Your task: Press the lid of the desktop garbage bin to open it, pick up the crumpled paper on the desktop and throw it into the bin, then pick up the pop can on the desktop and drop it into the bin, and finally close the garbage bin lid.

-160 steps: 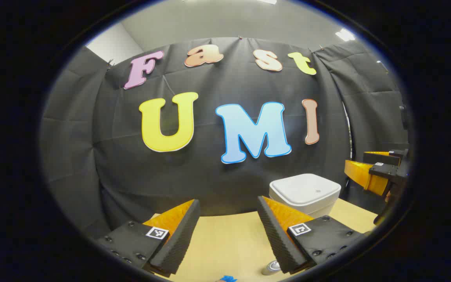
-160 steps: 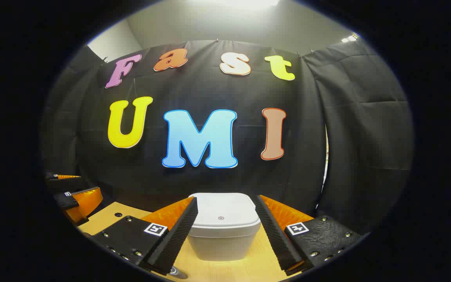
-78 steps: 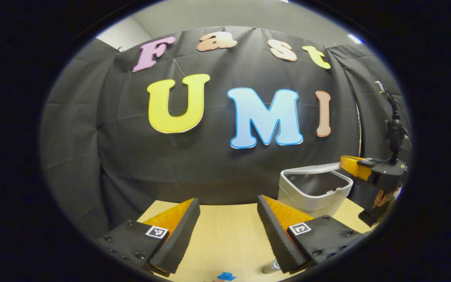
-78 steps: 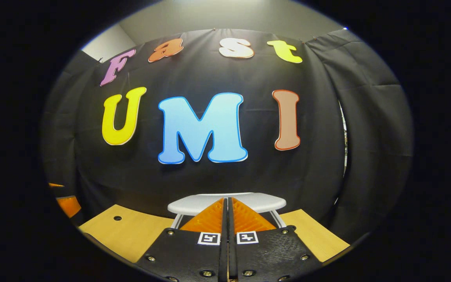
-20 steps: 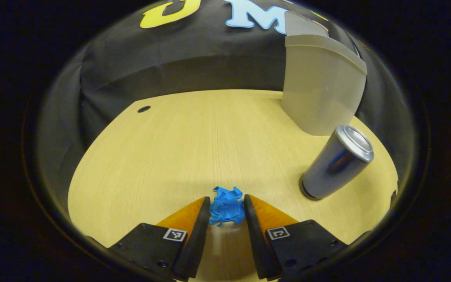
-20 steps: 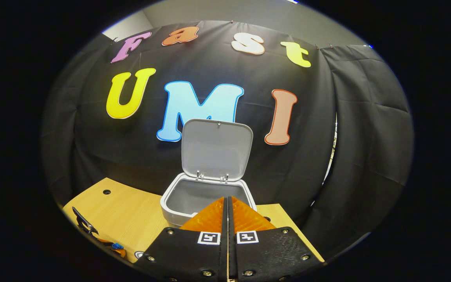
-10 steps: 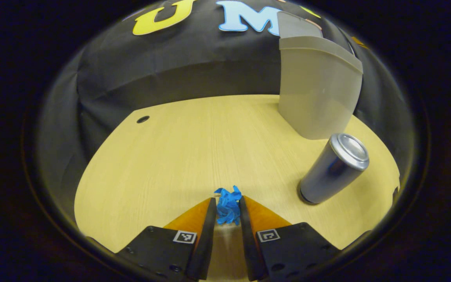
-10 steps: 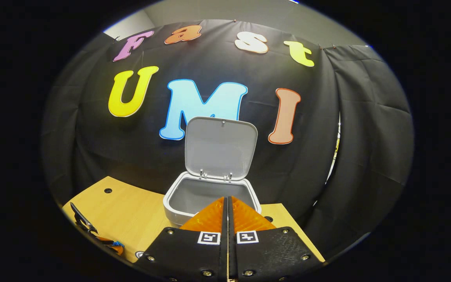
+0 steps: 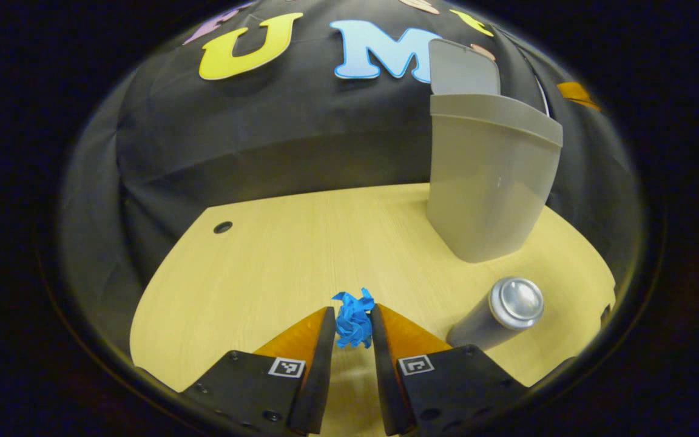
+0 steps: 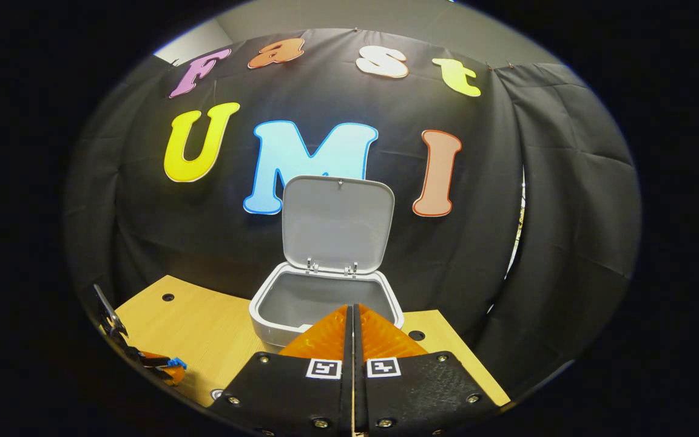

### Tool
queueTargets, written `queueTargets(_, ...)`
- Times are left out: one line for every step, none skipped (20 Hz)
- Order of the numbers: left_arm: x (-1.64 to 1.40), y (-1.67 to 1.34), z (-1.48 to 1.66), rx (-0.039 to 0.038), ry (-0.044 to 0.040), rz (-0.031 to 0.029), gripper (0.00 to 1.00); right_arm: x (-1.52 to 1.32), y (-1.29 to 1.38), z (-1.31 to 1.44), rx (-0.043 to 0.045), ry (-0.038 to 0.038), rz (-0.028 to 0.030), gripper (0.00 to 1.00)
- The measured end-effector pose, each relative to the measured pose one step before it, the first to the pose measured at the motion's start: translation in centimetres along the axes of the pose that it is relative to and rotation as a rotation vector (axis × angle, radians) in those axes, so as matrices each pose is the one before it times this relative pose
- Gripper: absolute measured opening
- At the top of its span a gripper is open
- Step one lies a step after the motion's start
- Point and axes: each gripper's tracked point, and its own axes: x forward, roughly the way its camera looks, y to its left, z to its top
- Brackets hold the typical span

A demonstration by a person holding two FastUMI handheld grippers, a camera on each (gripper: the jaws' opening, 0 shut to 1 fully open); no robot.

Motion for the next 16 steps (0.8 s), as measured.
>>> queueTargets(0.161, -0.158, 1.211, 0.00157, -0.01929, -0.00564, 0.44, -0.055, -0.011, -0.173, 0.00478, 0.00169, 0.00032, 0.01)
queueTargets(0.037, -0.164, 1.263, 0.00019, -0.01975, -0.00535, 0.44, -0.056, -0.088, -0.089, 0.00318, 0.00125, -0.00194, 0.01)
queueTargets(0.018, -0.164, 1.422, 0.00071, -0.02227, -0.00515, 0.44, -0.051, -0.054, -0.157, 0.00374, 0.00029, -0.00105, 0.01)
queueTargets(0.106, -0.232, 1.411, 0.00298, -0.02403, -0.0044, 0.44, -0.081, -0.106, -0.164, 0.00381, 0.00046, -0.00211, 0.01)
queueTargets(0.033, -0.246, 1.389, 0.00363, -0.02513, -0.00613, 0.42, -0.014, -0.115, -0.084, 0.00424, 0.0014, -0.00151, 0.01)
queueTargets(0.108, -0.381, 1.435, 0.00488, -0.02239, -0.00921, 0.39, -0.079, -0.177, -0.129, 0.00438, 0.00113, -0.00296, 0.01)
queueTargets(0.116, -0.343, 1.439, 0.00609, -0.02452, -0.00913, 0.42, -0.028, -0.245, -0.005, 0.00486, -0.00046, -0.00449, 0.01)
queueTargets(0.186, -0.486, 1.317, 0.00383, -0.02303, -0.01028, 0.42, -0.111, -0.2, -0.039, 0.00551, 0.00033, -0.00418, 0.01)
queueTargets(0.178, -0.381, 1.194, 0.003, -0.02173, -0.01053, 0.41, -0.064, -0.216, -0.177, 0.00539, 0.00054, -0.00476, 0.01)
queueTargets(0.144, -0.454, 1.263, 0.00539, -0.02181, -0.00876, 0.44, -0.141, -0.23, -0.071, 0.00447, 0.00097, -0.00471, 0.01)
queueTargets(0.259, -0.532, 1.235, 0.00495, -0.02092, -0.00955, 0.44, -0.04, -0.267, -0.106, 0.00355, 0.00155, -0.00516, 0.01)
queueTargets(0.245, -0.505, 1.155, 0.00361, -0.02045, -0.00955, 0.44, -0.116, -0.281, -0.156, 0.00247, 0.00116, -0.00517, 0.01)
queueTargets(0.275, -0.549, 1.083, 0.00234, -0.02054, -0.01223, 0.42, -0.172, -0.256, -0.091, 0.0021, 0.00063, -0.00579, 0.01)
queueTargets(0.323, -0.464, 1.128, 0.00443, -0.01995, -0.00971, 0.44, -0.141, -0.272, -0.055, 0.00155, 0.00044, -0.00544, 0.01)
queueTargets(0.344, -0.446, 1.129, 0.00436, -0.01876, -0.01148, 0.42, -0.146, -0.294, -0.089, 0.00041, -0.00052, -0.0063, 0.01)
queueTargets(0.311, -0.509, 1.061, 0.00486, -0.01819, -0.01131, 0.44, -0.114, -0.367, -0.083, 0.00132, 0.00102, -0.00678, 0.01)
